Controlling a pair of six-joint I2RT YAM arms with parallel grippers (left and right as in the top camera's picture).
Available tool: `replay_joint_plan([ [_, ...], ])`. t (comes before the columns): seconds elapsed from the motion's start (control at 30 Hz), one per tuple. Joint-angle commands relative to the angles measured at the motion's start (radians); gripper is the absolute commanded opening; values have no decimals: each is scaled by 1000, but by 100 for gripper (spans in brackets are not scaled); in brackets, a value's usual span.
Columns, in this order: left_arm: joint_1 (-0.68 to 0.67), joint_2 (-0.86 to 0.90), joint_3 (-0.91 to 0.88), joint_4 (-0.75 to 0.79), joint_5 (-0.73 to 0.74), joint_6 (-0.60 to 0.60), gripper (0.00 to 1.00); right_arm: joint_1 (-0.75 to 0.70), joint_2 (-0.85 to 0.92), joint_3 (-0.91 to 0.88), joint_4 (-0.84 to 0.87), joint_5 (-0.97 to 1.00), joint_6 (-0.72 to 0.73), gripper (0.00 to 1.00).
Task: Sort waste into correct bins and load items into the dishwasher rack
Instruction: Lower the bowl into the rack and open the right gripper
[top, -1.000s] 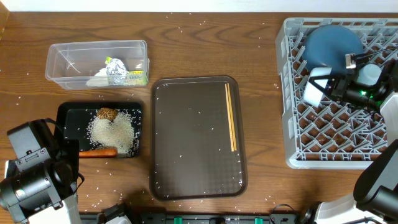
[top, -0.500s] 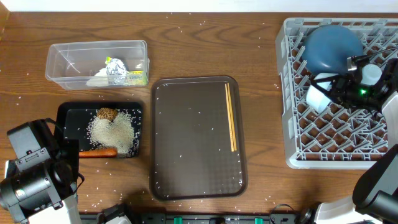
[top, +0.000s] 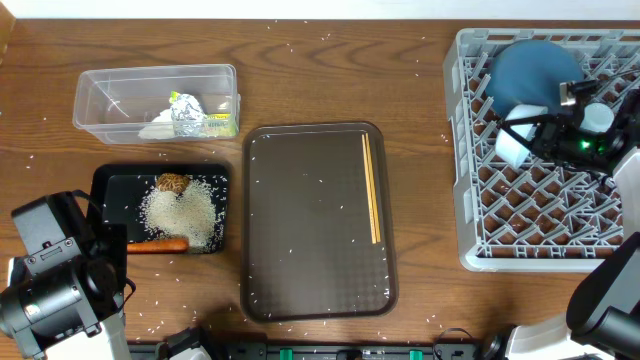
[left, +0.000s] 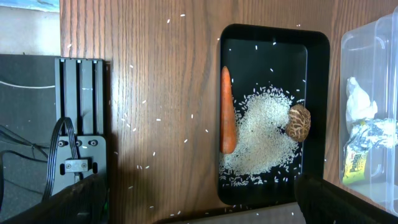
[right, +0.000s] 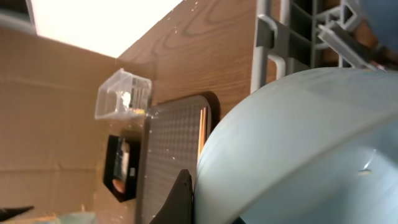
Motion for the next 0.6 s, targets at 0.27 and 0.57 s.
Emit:
replay_joint_plan([
  [0.27, 5, -1, -2, -4, -20, 13, 98, 64, 55, 6, 35, -14, -42, 1],
  [0.57, 5, -1, -2, -4, -20, 13, 98, 19, 55, 6, -21, 213, 3, 1],
])
